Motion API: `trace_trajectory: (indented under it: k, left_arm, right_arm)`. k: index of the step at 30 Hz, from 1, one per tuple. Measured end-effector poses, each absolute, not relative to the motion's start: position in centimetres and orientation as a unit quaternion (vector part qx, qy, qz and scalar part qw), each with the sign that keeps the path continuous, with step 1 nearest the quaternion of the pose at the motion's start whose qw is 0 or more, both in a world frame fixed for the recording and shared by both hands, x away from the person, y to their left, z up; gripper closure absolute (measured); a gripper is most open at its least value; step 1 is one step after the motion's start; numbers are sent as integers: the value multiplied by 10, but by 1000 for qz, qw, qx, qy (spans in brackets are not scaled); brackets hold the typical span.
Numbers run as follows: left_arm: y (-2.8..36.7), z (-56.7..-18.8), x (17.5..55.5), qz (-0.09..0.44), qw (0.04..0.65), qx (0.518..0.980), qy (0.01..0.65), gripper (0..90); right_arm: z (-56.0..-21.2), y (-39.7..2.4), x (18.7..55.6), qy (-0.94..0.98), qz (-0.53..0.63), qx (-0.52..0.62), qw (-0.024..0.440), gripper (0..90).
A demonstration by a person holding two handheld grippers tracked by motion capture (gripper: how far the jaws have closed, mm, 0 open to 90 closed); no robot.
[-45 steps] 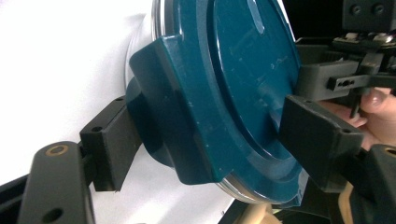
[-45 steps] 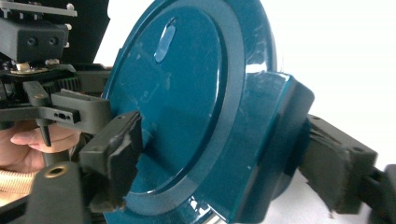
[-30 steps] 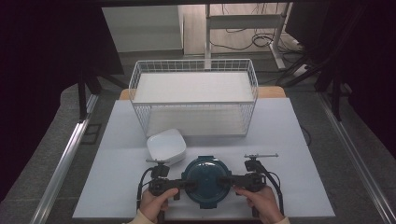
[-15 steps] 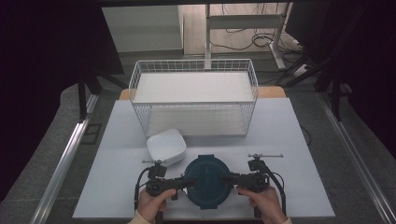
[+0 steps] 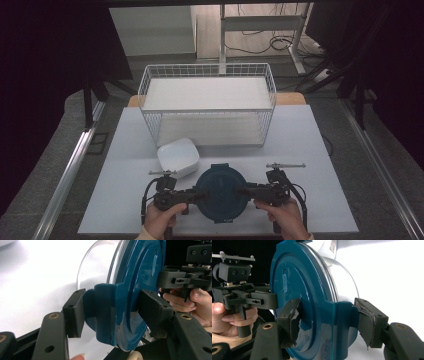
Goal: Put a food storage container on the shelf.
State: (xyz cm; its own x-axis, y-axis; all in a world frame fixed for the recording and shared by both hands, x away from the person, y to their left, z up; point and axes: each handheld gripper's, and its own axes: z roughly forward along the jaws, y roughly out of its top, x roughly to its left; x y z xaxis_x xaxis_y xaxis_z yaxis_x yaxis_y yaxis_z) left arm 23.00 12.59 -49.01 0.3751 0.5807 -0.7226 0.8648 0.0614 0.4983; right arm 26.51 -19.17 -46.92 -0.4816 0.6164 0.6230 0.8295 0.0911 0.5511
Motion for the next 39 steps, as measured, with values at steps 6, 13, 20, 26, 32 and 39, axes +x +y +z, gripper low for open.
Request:
trace_trajectory:
  k: [6,13,20,26,32,39]
  left_arm:
    - [128,-486,229,-141,493,672,534,407]
    - [127,-479,227,-134,497,675,529,407]
    - [125,-469,234,-130,498,678,524,408]
    - [126,-457,243,-127,500,681,519,408]
    - [128,-441,255,-116,501,686,515,408]
    - [133,-425,264,-107,506,687,510,408]
  right_arm:
    - [-463,-190,263,-735,-459,-488,109,399]
    - [-456,-190,262,-739,-461,-480,105,399]
    - [-447,-192,267,-740,-463,-477,101,399]
    - [-436,-192,275,-743,-466,-470,96,400]
    - [-422,-190,287,-744,-472,-464,92,401]
    - [-406,-186,298,-746,-478,-455,85,401]
